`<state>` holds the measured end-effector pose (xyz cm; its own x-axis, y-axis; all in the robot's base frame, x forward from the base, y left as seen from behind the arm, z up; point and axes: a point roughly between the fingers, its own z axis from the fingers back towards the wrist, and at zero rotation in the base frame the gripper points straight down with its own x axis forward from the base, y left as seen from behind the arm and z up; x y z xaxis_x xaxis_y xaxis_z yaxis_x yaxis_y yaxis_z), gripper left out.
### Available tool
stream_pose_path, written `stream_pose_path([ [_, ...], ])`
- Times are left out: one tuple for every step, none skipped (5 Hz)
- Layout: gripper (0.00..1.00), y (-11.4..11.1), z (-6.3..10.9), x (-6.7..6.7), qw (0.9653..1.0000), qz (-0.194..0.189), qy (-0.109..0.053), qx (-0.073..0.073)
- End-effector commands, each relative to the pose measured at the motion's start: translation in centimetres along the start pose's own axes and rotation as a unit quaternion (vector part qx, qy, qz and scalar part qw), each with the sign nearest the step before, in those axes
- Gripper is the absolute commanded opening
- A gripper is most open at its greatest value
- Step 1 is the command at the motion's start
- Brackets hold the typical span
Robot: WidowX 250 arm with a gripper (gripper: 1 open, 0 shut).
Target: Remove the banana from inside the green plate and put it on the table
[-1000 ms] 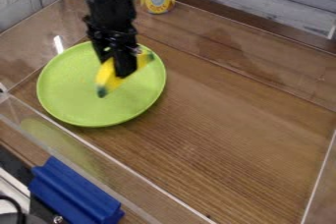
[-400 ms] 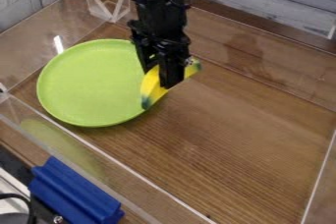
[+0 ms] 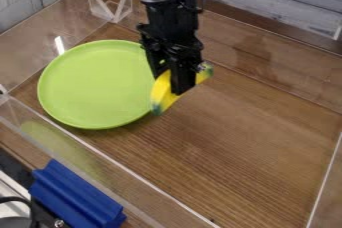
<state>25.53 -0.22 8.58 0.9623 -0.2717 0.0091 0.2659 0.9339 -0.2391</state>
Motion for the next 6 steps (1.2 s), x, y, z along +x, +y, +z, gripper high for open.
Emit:
stream_pose_path([
  [0.0, -1.2, 1.1, 0.5, 0.9995, -0.014, -0.025, 0.011],
  [0.0, -2.2, 0.5, 0.7, 0.9994, -0.017, -0.028, 0.01],
  [0.0, -3.3, -0.4, 1.1, 0.9992, -0.024, -0.03, 0.009],
  [0.0, -3.1, -0.7, 1.1, 0.9995, -0.018, -0.025, 0.008],
  [0.0, -2.9, -1.0, 1.1, 0.9997, -0.012, -0.02, 0.007],
  [0.0, -2.7, -1.3, 1.1, 0.9998, -0.007, -0.016, 0.006],
])
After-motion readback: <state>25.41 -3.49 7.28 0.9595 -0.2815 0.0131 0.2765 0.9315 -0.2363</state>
